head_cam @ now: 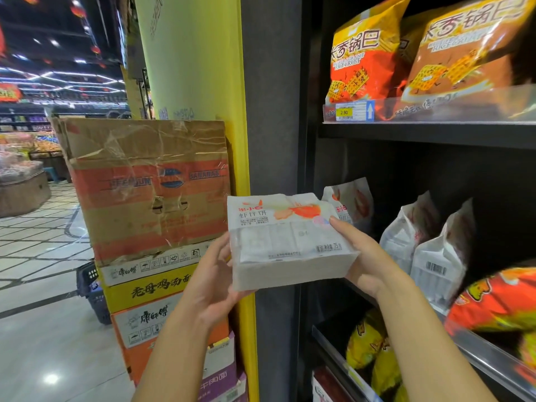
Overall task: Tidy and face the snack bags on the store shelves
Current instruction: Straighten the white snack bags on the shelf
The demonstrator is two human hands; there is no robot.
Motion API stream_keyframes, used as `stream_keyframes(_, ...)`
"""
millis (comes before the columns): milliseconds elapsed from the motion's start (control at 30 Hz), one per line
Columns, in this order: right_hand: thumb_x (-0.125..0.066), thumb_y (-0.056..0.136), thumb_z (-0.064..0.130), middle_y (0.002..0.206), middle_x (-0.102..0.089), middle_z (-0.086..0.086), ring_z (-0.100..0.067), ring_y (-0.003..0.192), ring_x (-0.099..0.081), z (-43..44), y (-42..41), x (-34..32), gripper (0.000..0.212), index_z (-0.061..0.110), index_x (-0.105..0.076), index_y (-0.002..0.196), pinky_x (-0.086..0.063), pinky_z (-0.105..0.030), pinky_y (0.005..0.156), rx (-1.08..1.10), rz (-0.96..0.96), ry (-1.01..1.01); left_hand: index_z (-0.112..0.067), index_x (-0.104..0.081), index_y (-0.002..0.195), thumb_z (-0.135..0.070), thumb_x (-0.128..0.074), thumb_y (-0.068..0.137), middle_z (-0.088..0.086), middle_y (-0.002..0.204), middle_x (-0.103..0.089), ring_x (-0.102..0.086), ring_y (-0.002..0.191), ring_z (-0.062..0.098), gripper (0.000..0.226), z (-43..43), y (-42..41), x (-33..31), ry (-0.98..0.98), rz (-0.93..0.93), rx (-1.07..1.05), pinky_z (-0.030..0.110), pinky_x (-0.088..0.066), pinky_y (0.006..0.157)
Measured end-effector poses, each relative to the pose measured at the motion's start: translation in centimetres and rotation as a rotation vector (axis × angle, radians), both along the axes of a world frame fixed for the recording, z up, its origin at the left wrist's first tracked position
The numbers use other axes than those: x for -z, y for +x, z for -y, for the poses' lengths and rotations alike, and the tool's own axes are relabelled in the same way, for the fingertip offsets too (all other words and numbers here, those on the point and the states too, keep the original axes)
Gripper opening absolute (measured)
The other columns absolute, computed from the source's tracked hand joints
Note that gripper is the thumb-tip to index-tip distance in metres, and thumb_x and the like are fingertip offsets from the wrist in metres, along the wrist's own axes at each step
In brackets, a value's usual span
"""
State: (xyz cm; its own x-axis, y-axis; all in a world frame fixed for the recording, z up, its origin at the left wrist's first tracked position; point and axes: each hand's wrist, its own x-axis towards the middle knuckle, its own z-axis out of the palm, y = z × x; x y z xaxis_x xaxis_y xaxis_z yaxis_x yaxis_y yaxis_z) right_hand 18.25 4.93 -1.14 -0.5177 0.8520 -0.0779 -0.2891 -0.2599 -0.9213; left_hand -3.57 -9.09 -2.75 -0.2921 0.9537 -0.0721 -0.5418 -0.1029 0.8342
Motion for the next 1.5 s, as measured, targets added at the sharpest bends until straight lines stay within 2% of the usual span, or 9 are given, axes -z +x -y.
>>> stream_keyframes(133,-0.070,0.096,0.040,0.114,-0.080,-0.003,-0.027,0.108,-0.075,-0.2,0.0,-0.6,0.030,0.029,-0.066,0.124,-0.056,-0.045,0.094,0.025,0.044,0.020,-0.024,-0.071,0.134,-0.066,-0.068,0.081,0.008,0.132,-0.073,-0.072,0.120,0.029,0.067,-0.3,-1.0,-0.5,-0.075,-0.171,0.000,0.055,-0.057,0.101)
stream_keyframes(233,-0.070,0.096,0.042,0.113,-0.080,-0.002,-0.026,0.108,-0.076,-0.3,0.0,-0.9,0.032,0.029,-0.067,0.124,-0.058,-0.045,0.093,0.043,0.085,0.077,-0.029,-0.069,0.134,-0.050,-0.072,0.087,0.003,0.129,-0.074,-0.073,0.114,0.027,0.051,-0.5,-0.7,-0.9,-0.079,-0.229,0.003,0.052,-0.061,0.093)
stream_keyframes(400,-0.066,0.099,0.043,0.118,-0.078,-0.001,-0.025,0.111,-0.074,-0.6,0.4,-0.9,0.035,0.026,-0.066,0.129,-0.058,-0.046,0.096,0.019,0.160,0.198,-0.022,-0.068,0.130,-0.024,-0.071,0.096,0.007,0.116,-0.080,-0.076,0.101,0.025,0.034,-1.0,-0.1,-0.9,-0.103,-0.317,-0.016,0.051,-0.058,0.099)
stream_keyframes(567,-0.058,0.105,0.039,0.117,-0.078,0.004,-0.016,0.108,-0.075,-0.5,1.4,-1.5,0.029,0.024,-0.068,0.127,-0.061,-0.037,0.088,0.017,0.289,0.373,-0.016,-0.068,0.129,-0.009,-0.069,0.096,0.003,0.121,-0.079,-0.076,0.110,0.021,0.034,-1.7,0.5,-0.2,0.008,-0.364,-0.089,0.041,-0.055,0.097)
stream_keyframes(800,-0.069,0.098,0.040,0.128,-0.064,0.016,-0.002,0.114,-0.059,-2.4,5.2,-4.4,0.040,0.032,-0.062,0.136,-0.050,-0.021,0.091,0.412,0.759,0.989,-0.022,-0.061,0.134,-0.004,-0.078,0.087,-0.004,0.119,-0.078,-0.076,0.110,0.019,0.053,-3.4,1.7,0.0,0.132,-0.469,-0.216,0.038,-0.058,0.092)
stream_keyframes(933,-0.066,0.098,0.046,0.151,-0.054,0.004,-0.020,0.136,-0.051,-3.9,8.1,-5.8,0.056,0.028,-0.052,0.149,-0.047,-0.038,0.106,0.515,1.279,1.266,-0.030,-0.056,0.139,-0.008,-0.083,0.086,-0.011,0.126,-0.075,-0.072,0.115,0.010,0.063,-4.9,2.9,0.3,0.179,-0.552,-0.267,0.040,-0.059,0.098)
stream_keyframes(1100,-0.063,0.096,0.056,0.150,-0.055,-0.001,-0.021,0.130,-0.059,-5.7,10.7,-4.3,0.073,0.037,-0.033,0.159,-0.053,-0.038,0.096,0.392,1.534,1.122,-0.033,-0.051,0.143,-0.009,-0.086,0.085,-0.013,0.131,-0.071,-0.069,0.120,0.006,0.071,-7.5,5.0,0.9,0.234,-0.598,-0.278,0.041,-0.058,0.102)
stream_keyframes(1367,-0.062,0.099,0.046,0.130,-0.062,0.005,-0.016,0.106,-0.066,-6.0,12.8,-1.8,0.059,0.039,-0.037,0.151,-0.045,-0.026,0.073,0.525,1.491,1.147,-0.035,-0.044,0.139,-0.019,-0.088,0.083,-0.026,0.125,-0.060,-0.062,0.112,-0.006,0.073,-11.9,8.6,1.9,0.238,-0.788,-0.334,0.029,-0.057,0.092)
stream_keyframes(1500,-0.058,0.102,0.045,0.125,-0.062,0.007,-0.013,0.094,-0.061,-5.6,13.5,-1.1,0.051,0.040,-0.039,0.148,-0.038,-0.020,0.064,0.560,1.498,1.121,-0.045,-0.035,0.132,-0.024,-0.087,0.081,-0.031,0.120,-0.053,-0.059,0.111,0.003,0.076,-13.6,10.1,1.9,0.229,-0.890,-0.375,0.031,-0.056,0.085)
